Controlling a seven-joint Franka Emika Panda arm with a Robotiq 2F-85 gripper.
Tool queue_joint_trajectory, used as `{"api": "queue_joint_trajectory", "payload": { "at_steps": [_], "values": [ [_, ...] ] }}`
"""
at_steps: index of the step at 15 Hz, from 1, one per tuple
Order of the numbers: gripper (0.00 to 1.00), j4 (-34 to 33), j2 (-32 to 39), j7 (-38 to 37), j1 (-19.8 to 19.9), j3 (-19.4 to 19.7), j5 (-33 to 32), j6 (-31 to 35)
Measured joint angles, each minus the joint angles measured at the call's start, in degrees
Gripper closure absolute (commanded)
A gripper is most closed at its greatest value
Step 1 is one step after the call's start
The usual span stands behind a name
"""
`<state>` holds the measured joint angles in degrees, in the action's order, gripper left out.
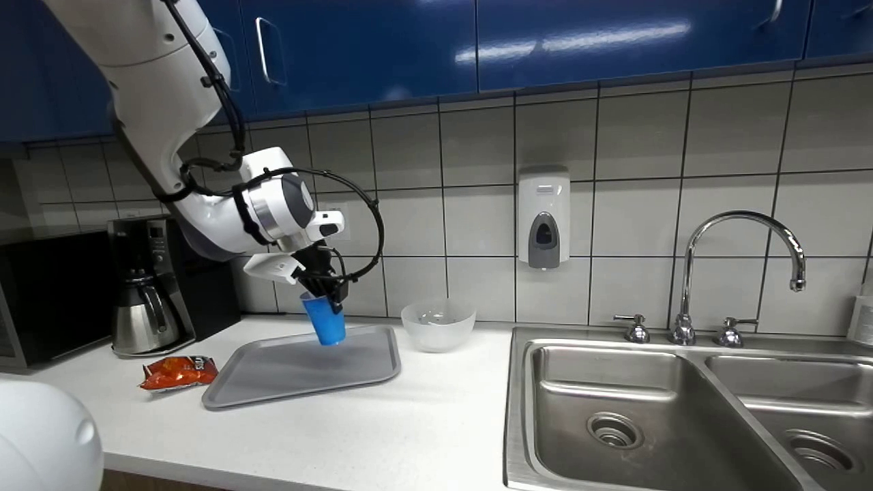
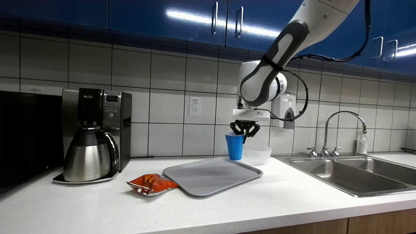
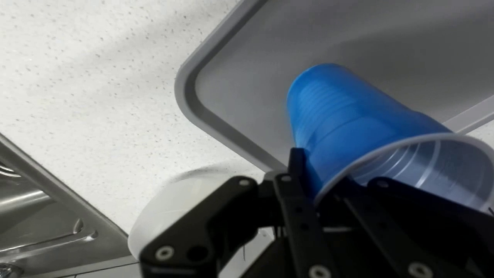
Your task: Move the blue cup from the tray to the counter top
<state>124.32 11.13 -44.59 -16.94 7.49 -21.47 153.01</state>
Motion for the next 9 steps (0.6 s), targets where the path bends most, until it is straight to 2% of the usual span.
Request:
{"api": "queue_joint_trajectory", "payload": {
  "at_steps": [9],
  "values": [
    [0.99, 9.1, -5.6, -0.1, 3.7, -0.6, -3.1, 0.0]
  ]
}}
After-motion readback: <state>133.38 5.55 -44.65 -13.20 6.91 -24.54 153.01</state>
